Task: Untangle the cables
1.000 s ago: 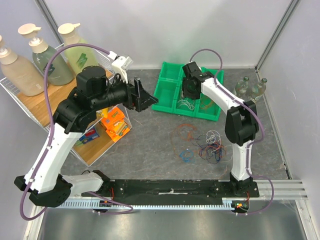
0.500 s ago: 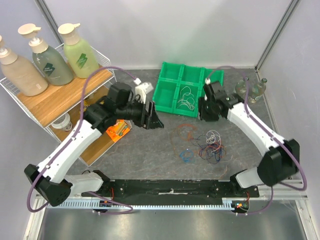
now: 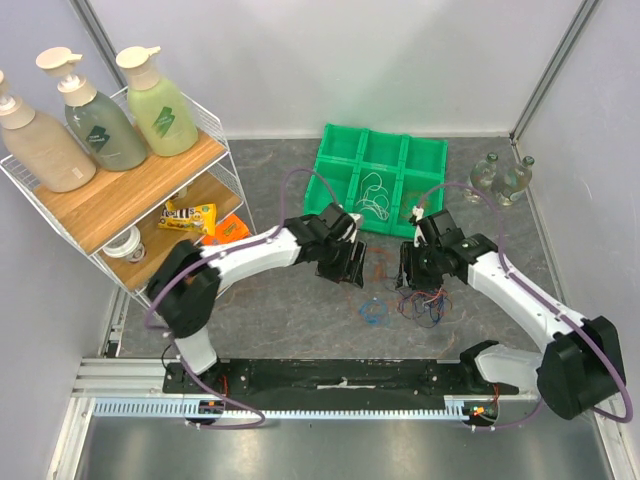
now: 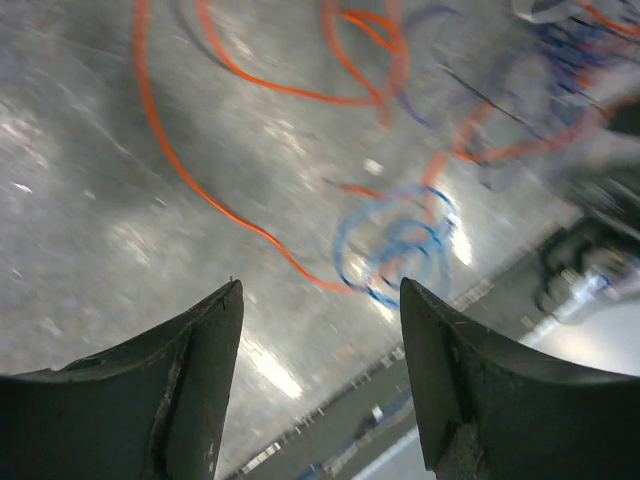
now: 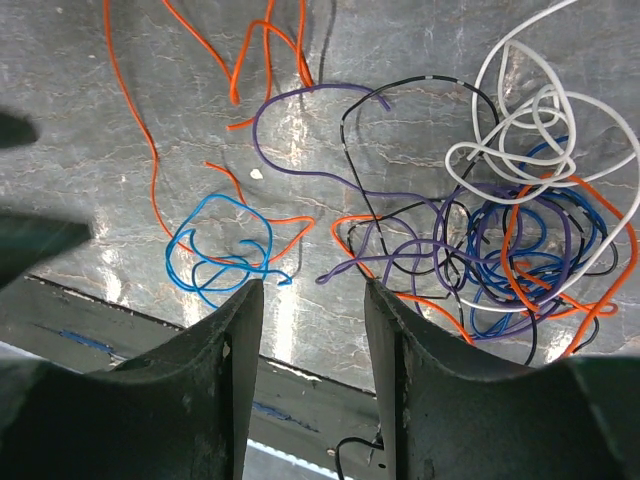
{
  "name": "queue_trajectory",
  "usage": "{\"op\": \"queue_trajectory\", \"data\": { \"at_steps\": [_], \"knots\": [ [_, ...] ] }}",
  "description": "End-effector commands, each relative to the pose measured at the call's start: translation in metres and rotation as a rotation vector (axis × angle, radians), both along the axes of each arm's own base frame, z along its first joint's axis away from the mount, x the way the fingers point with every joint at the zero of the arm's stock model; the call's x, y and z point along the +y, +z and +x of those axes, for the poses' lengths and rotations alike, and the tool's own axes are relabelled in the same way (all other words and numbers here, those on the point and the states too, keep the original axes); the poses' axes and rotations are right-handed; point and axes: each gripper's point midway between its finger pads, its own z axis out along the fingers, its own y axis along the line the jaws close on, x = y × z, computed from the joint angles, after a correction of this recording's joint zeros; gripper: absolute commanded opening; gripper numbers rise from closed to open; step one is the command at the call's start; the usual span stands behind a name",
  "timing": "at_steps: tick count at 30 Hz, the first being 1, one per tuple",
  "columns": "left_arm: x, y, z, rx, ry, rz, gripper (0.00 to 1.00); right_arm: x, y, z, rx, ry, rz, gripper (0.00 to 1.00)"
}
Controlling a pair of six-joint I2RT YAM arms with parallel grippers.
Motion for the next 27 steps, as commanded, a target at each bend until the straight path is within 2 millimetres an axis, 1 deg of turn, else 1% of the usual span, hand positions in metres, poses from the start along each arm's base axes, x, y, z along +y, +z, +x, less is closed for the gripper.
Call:
{"op": "queue_trajectory", "data": {
  "at_steps": [1, 3, 4, 6, 7, 10, 13, 15, 17, 18, 21, 22, 23, 25, 27],
  "knots": [
    [-0.017, -0.011, 0.055, -0.129, 0.087, 0.074, 0.70, 0.004, 0.014, 0.004, -0.090, 0.037, 0.043, 0.53],
    [-0.020, -0.026, 0.064, -0.124, 0.076, 0.129, 0.71, 0.005, 0.014, -0.001, -0.081, 0.041, 0.053, 0.52],
    [-0.022, -0.030, 0.069, -0.130, 0.075, 0.144, 0.71, 0.004, 0.014, -0.002, -0.081, 0.037, 0.057, 0.53],
    [-0.028, -0.036, 0.077, -0.140, 0.063, 0.163, 0.67, 0.004, 0.015, -0.003, -0.087, 0.031, 0.059, 0.53],
    [-0.026, -0.040, 0.081, -0.145, 0.066, 0.191, 0.66, 0.004, 0.016, -0.004, -0.088, 0.028, 0.060, 0.53],
    [-0.030, -0.042, 0.090, -0.169, 0.067, 0.208, 0.60, 0.002, 0.020, -0.003, -0.095, 0.026, 0.052, 0.52],
    [-0.033, -0.050, 0.096, -0.167, 0.047, 0.229, 0.58, 0.000, 0.023, -0.002, -0.099, 0.019, 0.039, 0.52],
    [-0.035, -0.057, 0.098, -0.161, 0.037, 0.244, 0.51, -0.001, 0.024, -0.001, -0.104, 0.019, 0.034, 0.53],
    [-0.039, -0.060, 0.100, -0.155, 0.025, 0.242, 0.39, -0.002, 0.025, 0.000, -0.102, 0.020, 0.027, 0.52],
    [-0.041, -0.059, 0.099, -0.152, 0.018, 0.235, 0.35, -0.002, 0.025, 0.001, -0.103, 0.020, 0.024, 0.52],
    [-0.043, -0.047, 0.099, -0.170, 0.008, 0.220, 0.14, -0.003, 0.024, 0.004, -0.101, 0.021, 0.012, 0.52],
    [-0.041, -0.038, 0.102, -0.191, 0.013, 0.215, 0.02, -0.002, 0.023, 0.003, -0.096, 0.028, 0.009, 0.52],
    [-0.038, -0.029, 0.102, -0.205, 0.011, 0.213, 0.02, -0.002, 0.023, 0.004, -0.094, 0.031, 0.008, 0.52],
    [-0.036, 0.000, 0.102, -0.243, 0.016, 0.180, 0.02, -0.001, 0.023, 0.007, -0.091, 0.035, 0.006, 0.52],
    [-0.034, 0.034, 0.096, -0.282, 0.024, 0.120, 0.02, -0.001, 0.025, 0.009, -0.097, 0.036, 0.004, 0.52]
  ]
}}
